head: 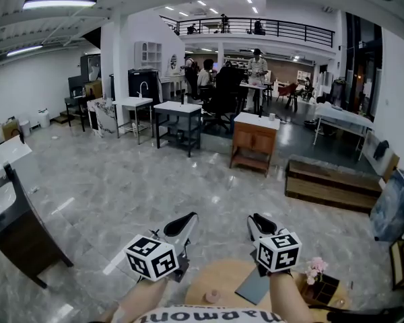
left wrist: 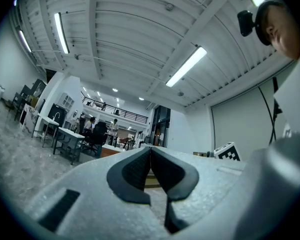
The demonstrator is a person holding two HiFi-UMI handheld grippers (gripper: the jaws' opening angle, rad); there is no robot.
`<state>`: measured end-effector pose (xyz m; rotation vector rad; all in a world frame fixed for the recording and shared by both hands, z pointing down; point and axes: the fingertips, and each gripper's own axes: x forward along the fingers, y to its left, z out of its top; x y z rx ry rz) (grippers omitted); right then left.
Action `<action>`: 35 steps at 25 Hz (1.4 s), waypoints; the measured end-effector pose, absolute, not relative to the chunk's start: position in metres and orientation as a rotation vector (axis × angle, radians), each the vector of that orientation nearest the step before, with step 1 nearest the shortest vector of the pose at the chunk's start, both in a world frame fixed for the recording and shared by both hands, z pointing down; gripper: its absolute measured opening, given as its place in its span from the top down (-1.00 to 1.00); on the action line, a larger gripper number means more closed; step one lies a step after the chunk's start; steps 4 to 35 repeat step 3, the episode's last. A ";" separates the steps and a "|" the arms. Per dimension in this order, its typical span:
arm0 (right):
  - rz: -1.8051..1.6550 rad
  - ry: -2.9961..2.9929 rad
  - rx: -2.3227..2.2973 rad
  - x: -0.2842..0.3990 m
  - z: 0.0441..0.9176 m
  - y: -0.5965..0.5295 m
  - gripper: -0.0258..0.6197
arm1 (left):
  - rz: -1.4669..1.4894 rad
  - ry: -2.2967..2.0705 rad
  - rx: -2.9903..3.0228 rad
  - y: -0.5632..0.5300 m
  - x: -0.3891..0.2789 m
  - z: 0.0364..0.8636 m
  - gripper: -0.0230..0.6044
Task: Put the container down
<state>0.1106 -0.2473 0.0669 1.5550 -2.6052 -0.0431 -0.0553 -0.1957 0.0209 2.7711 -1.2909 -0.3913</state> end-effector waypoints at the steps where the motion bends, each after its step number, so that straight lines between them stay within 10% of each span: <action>1: -0.043 -2.604 1.559 0.111 0.067 -0.249 0.71 | -0.391 -1.289 2.772 -0.197 -0.056 0.021 0.88; 35: -0.040 -2.602 1.566 0.111 0.068 -0.252 0.71 | -0.390 -1.287 2.775 -0.200 -0.057 0.020 0.88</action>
